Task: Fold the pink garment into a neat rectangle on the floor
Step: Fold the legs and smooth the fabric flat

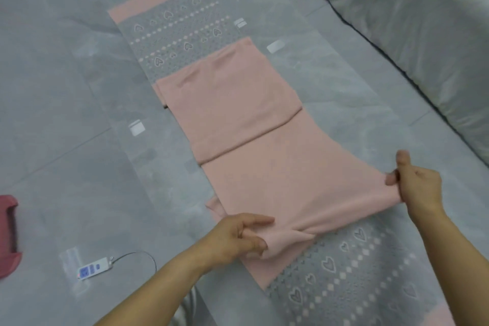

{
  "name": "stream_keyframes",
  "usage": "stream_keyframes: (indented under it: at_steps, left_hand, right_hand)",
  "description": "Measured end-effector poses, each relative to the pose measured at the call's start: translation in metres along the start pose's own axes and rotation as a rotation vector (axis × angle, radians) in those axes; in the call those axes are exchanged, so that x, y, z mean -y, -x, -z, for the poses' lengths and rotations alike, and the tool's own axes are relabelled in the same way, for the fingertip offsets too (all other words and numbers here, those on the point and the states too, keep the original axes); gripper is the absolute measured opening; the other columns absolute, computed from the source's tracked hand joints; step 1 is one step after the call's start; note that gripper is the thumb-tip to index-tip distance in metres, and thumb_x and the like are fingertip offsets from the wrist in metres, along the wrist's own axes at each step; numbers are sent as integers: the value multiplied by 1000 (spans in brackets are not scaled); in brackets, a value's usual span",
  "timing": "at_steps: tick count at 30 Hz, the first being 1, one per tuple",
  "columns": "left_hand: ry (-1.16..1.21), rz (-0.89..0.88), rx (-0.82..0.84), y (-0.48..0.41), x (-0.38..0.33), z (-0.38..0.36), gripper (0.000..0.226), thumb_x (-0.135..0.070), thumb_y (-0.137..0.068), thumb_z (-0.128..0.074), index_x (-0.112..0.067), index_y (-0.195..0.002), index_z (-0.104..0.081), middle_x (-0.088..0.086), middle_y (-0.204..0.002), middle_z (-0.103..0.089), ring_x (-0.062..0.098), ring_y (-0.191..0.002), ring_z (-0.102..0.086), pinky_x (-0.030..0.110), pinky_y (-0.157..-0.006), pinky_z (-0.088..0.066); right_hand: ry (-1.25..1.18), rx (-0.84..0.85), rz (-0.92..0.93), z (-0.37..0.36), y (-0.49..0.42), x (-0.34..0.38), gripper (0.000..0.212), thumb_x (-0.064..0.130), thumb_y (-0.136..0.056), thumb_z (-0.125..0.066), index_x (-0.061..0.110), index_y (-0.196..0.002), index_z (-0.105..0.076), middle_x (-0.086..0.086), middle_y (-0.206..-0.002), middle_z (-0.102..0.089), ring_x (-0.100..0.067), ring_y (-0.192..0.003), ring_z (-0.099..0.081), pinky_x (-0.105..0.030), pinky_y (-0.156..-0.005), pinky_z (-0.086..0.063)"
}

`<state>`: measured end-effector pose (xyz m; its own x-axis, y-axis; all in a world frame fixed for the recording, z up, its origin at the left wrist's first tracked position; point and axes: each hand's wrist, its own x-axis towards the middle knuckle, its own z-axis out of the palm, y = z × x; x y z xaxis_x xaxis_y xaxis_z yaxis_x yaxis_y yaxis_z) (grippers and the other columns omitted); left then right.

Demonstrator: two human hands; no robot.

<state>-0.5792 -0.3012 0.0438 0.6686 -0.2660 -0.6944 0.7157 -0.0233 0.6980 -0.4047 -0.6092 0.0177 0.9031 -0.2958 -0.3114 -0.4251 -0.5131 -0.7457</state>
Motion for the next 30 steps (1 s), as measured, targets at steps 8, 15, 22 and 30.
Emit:
stream_keyframes:
  at_steps: [8,15,22,30]
  left_hand:
    - [276,51,-66,7,16,-29,15,-19,-73,-69,-22,-86,-74,1,-85,-72,15,-83,-63,30,-80,-49]
    - [364,48,-620,-29,35,27,11,-15,-88,-60,-12,-83,-70,9,-84,-72,23,-77,-62,38,-82,-50]
    - [-703,-263,-896,-50,48,16,39,-22,-87,-50,-8,-124,-49,11,-128,-51,29,-117,-47,38,-101,-40]
    - [-1395,-3,-235,-68,81,-30,107,-52,-73,-66,-10,-146,-1,11,-156,-9,32,-143,-10,50,-113,-19]
  right_hand:
    - [-65,-56,-62,12,4,-1,60,57,-88,-41,27,-42,-66,10,-42,-60,-12,-44,-51,-16,-44,-40]
    - [145,238,231,-63,10,29,27,32,-91,-56,14,-109,-65,-3,-107,-65,-23,-104,-59,-30,-86,-42]
    - [841,544,437,-101,24,1,78,73,-77,-27,38,-147,-16,1,-159,-5,-21,-145,-10,-47,-116,-8]
    - [1178,740,859,-67,23,-60,87,51,-79,-57,49,-144,0,4,-156,0,-21,-145,-12,-47,-114,-6]
